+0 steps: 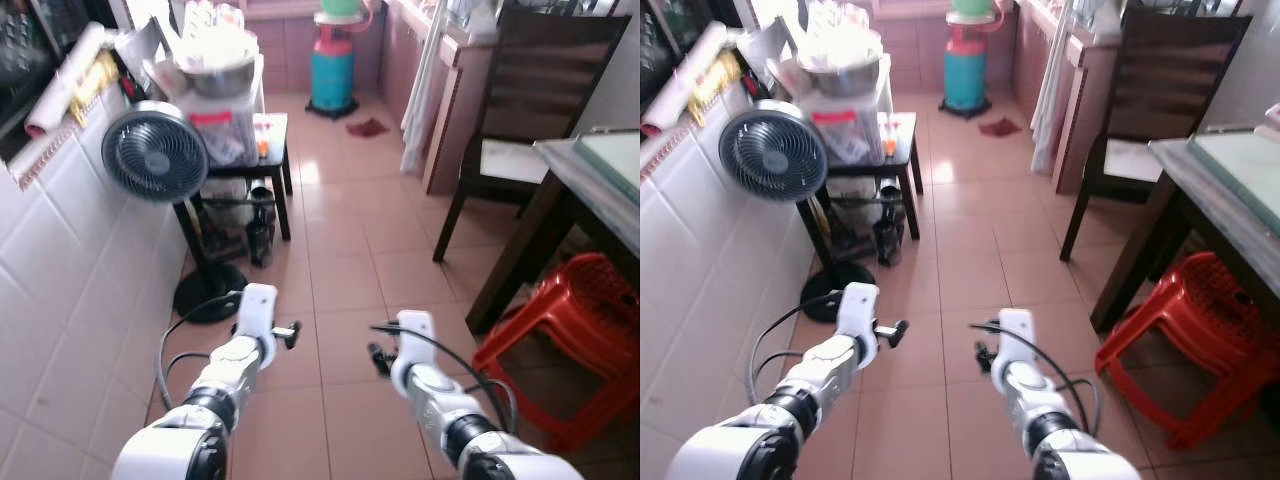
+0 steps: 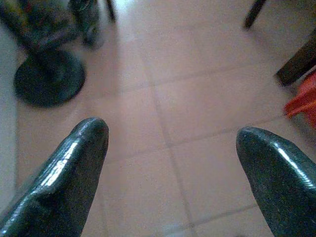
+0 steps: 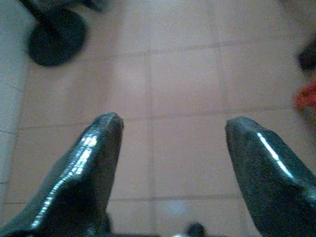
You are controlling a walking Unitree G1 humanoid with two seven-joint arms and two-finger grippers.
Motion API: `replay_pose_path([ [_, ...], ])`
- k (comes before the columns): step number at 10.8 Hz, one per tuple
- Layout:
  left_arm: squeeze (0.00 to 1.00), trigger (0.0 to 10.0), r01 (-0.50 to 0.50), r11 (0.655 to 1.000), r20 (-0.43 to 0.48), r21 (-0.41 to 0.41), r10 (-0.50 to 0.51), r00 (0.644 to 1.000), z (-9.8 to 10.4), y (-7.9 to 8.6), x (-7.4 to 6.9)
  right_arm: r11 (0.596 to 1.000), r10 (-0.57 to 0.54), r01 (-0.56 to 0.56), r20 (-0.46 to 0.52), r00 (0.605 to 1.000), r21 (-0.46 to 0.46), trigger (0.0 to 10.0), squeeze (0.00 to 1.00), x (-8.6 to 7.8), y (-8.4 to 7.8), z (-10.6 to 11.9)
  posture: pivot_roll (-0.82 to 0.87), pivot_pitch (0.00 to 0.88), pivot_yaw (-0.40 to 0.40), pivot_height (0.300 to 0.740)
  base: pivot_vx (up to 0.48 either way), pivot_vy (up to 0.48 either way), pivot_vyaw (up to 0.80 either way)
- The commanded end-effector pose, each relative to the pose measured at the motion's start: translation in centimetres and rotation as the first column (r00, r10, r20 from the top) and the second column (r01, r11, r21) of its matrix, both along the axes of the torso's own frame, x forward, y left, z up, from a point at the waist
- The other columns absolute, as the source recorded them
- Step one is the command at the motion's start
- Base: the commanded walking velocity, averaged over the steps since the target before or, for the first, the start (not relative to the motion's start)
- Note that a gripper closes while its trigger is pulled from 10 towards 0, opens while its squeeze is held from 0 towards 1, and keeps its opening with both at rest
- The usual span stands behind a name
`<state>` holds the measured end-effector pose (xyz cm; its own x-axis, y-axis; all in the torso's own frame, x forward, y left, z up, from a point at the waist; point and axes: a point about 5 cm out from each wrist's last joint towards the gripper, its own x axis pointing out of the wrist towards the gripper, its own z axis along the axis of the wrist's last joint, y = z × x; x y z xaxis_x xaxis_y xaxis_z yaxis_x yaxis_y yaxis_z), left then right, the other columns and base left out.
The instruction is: Setting the table
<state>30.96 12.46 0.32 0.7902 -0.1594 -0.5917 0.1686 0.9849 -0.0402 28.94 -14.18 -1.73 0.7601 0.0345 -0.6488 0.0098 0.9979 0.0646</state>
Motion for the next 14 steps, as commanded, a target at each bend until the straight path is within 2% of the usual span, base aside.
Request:
replay_pose_path([
  [1,0.0,10.0,-0.019,1.0,-0.085,0.002,0.019,0.996,-1.5,0.8,-1.4,1.0,-0.019,0.019,-0.035,0.999,-0.01,10.0,0.0,-0.6,-0.5,-0.5,0.02,0.0,0.034,0.74,0.0,0.0,0.0],
  [3,0.0,10.0,-0.03,0.999,-0.092,-0.012,0.029,0.995,-1.6,0.8,-1.5,0.999,-0.034,0.033,-0.022,0.999,-0.035,10.0,0.0,-0.3,-0.8,-0.3,0.02,0.0,0.037,0.74,0.0,0.0,0.0],
  [4,0.0,10.0,0.026,1.0,-0.034,0.017,-0.026,0.999,-1.0,0.8,-1.0,0.997,-0.045,0.045,0.008,0.999,-0.069,10.0,0.0,0.0,-1.4,0.0,0.02,0.0,0.038,0.74,0.0,0.0,0.0],
  [5,0.0,10.0,0.035,0.999,-0.05,0.024,-0.034,0.998,-1.1,1.2,-1.1,0.995,-0.065,0.067,0.019,0.998,-0.074,0.0,0.0,-0.2,-2.0,-0.1,0.01,0.0,0.042,0.74,0.0,0.0,0.0],
  [6,0.0,10.0,0.007,1.0,-0.072,0.019,-0.006,0.997,-1.6,1.8,-1.5,0.994,-0.1,0.1,0.003,0.995,-0.053,0.0,0.0,-0.6,-2.4,-0.4,0.01,0.0,0.04,0.74,0.0,0.0,0.0],
  [7,0.0,10.0,-0.076,0.997,-0.12,-0.016,0.074,0.99,-2.3,2.3,-2.3,0.991,-0.128,0.127,-0.019,0.992,-0.044,0.0,0.0,-0.9,-2.7,-0.6,0.01,0.0,0.038,0.74,0.0,0.0,0.0],
  [9,0.0,10.0,-0.078,0.997,-0.127,-0.007,0.076,0.989,-2.4,2.3,-2.4,0.994,-0.089,0.088,-0.015,0.996,-0.072,0.0,0.0,-0.7,-2.4,-0.5,0.01,0.0,0.026,0.74,0.0,0.0,0.0],
  [10,0.0,10.0,0.016,1.0,-0.067,0.025,-0.014,0.998,-1.7,1.7,-1.7,0.993,-0.084,0.085,0.017,0.996,-0.079,6.2,0.0,-0.3,-2.7,-0.1,0.01,0.0,0.024,0.74,0.0,0.0,0.0],
  [11,0.0,10.0,0.113,0.993,0.001,0.044,-0.113,0.994,-0.7,1.2,-0.8,0.997,-0.062,0.065,0.084,0.995,-0.04,10.0,1.0,0.7,-2.5,0.9,0.01,0.0,0.023,0.74,0.0,0.0,0.0],
  [12,0.0,10.0,0.144,0.988,0.032,0.061,-0.147,0.989,-0.3,1.4,-0.5,0.998,-0.037,0.042,0.112,0.993,-0.049,10.0,1.0,1.0,-2.4,1.3,0.01,0.0,0.024,0.74,0.0,0.0,0.0],
  [13,1.0,10.0,0.143,0.988,0.074,0.06,-0.147,0.986,0.3,2.3,-0.2,0.998,-0.029,0.036,0.154,0.988,-0.041,10.0,1.0,1.4,-2.4,1.9,0.01,0.0,0.023,0.74,0.0,0.0,0.0],
  [14,1.0,10.0,0.121,0.992,0.123,0.046,-0.126,0.984,0.9,3.1,0.2,0.999,-0.023,0.03,0.202,0.979,-0.033,10.0,1.0,1.8,-2.5,2.5,0.01,0.0,0.017,0.74,0.0,0.0,0.0],
])
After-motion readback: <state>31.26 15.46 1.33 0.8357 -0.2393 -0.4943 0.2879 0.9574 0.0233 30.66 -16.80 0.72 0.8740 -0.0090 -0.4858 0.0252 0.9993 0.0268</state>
